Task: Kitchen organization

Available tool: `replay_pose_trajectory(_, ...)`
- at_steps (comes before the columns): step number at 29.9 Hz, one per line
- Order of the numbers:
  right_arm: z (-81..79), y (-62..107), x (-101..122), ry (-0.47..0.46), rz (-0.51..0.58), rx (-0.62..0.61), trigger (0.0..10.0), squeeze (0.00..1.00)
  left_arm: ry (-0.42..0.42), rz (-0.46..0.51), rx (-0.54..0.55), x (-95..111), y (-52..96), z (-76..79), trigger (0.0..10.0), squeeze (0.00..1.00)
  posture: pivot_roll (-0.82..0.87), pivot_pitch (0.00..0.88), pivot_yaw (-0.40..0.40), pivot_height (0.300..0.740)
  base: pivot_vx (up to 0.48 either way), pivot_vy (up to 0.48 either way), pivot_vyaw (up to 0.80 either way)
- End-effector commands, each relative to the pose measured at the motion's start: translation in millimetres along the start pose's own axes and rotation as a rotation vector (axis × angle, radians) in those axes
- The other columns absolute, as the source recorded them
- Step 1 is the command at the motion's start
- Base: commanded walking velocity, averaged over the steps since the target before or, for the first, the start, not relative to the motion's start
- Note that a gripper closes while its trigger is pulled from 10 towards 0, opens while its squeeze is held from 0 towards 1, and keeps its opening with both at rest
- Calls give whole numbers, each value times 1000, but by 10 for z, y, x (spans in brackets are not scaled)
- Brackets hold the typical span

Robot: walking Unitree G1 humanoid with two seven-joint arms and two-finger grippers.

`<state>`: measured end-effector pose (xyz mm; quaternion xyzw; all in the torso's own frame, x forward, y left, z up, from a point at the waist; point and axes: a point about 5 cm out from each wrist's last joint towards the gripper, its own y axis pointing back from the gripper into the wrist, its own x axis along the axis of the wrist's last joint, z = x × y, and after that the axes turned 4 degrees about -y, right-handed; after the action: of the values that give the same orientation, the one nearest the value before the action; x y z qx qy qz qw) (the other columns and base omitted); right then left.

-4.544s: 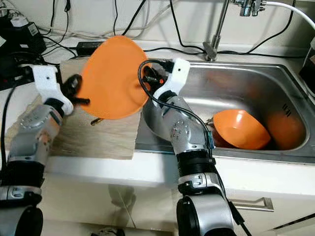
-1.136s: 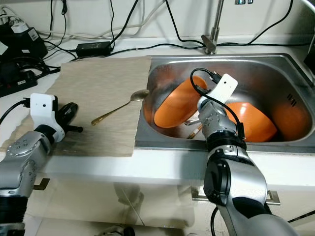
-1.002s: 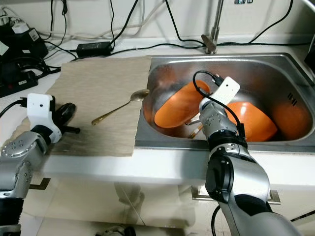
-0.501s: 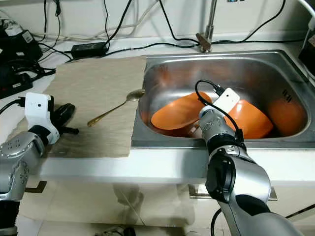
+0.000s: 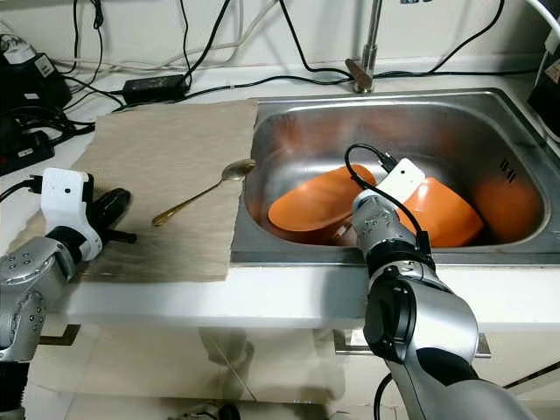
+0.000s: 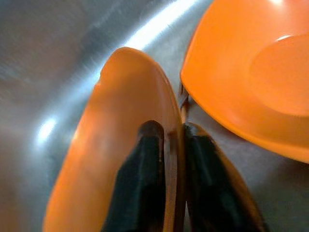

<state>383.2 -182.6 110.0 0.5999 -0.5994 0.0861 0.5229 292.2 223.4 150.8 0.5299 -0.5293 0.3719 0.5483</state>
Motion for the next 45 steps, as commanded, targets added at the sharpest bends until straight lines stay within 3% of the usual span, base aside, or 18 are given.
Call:
replay_pose_trajectory(1, 170, -7, -368, 54, -117, -57, 10000, 1000, -6, -3, 7, 17, 39, -42, 10000, 0, 77, 101, 132, 740, 0, 0, 0)
replay_pose_trajectory(4, 174, -6, -378, 68, -120, -62, 10000, 1000, -9, -7, 4, 14, 41, -44, 10000, 0, 77, 101, 132, 740, 0, 0, 0)
replay_pose_trajectory(5, 175, -6, -376, 76, -118, -63, 10000, 600, -9, -8, 4, 13, 43, -44, 10000, 0, 77, 101, 133, 740, 0, 0, 0)
replay_pose_trajectory(6, 173, -6, -373, 85, -115, -65, 10000, 0, -10, -9, 3, 13, 44, -44, 10000, 0, 77, 101, 133, 740, 0, 0, 0)
replay_pose_trajectory(19, 126, 0, -361, 105, -110, -53, 10000, 0, -7, -13, 1, 4, 36, -38, 10000, 0, 71, 99, 127, 740, 0, 0, 0)
replay_pose_trajectory(20, 119, 1, -349, 105, -104, -55, 10000, 1000, -6, -14, 0, 3, 34, -33, 10000, 0, 70, 97, 124, 740, 0, 0, 0)
replay_pose_trajectory(30, 111, 4, -363, 113, -116, -55, 10000, 1000, -7, -14, -6, 6, 26, -29, 10000, 0, 70, 98, 122, 740, 0, 0, 0)
replay_pose_trajectory(31, 107, 5, -364, 114, -116, -53, 10000, 847, -7, -14, -6, 6, 25, -30, 10000, 0, 69, 99, 122, 740, 0, 0, 0)
replay_pose_trajectory(32, 107, 5, -364, 114, -116, -53, 10000, 847, -7, -14, -6, 6, 25, -30, 10000, 0, 69, 99, 122, 740, 0, 0, 0)
replay_pose_trajectory(33, 96, 6, -361, 118, -113, -48, 10000, 0, -7, -15, -6, 5, 24, -31, 10000, 0, 68, 98, 122, 740, 0, 0, 0)
replay_pose_trajectory(44, -60, 24, -243, 158, -63, 2, 10000, 0, -5, -6, -14, 28, -12, -14, 10000, 0, 60, 89, 116, 740, 0, 0, 0)
replay_pose_trajectory(45, -70, 25, -228, 160, -56, 2, 10000, 1000, -5, -6, -15, 29, -15, -14, 10000, 0, 60, 89, 116, 740, 0, 0, 0)
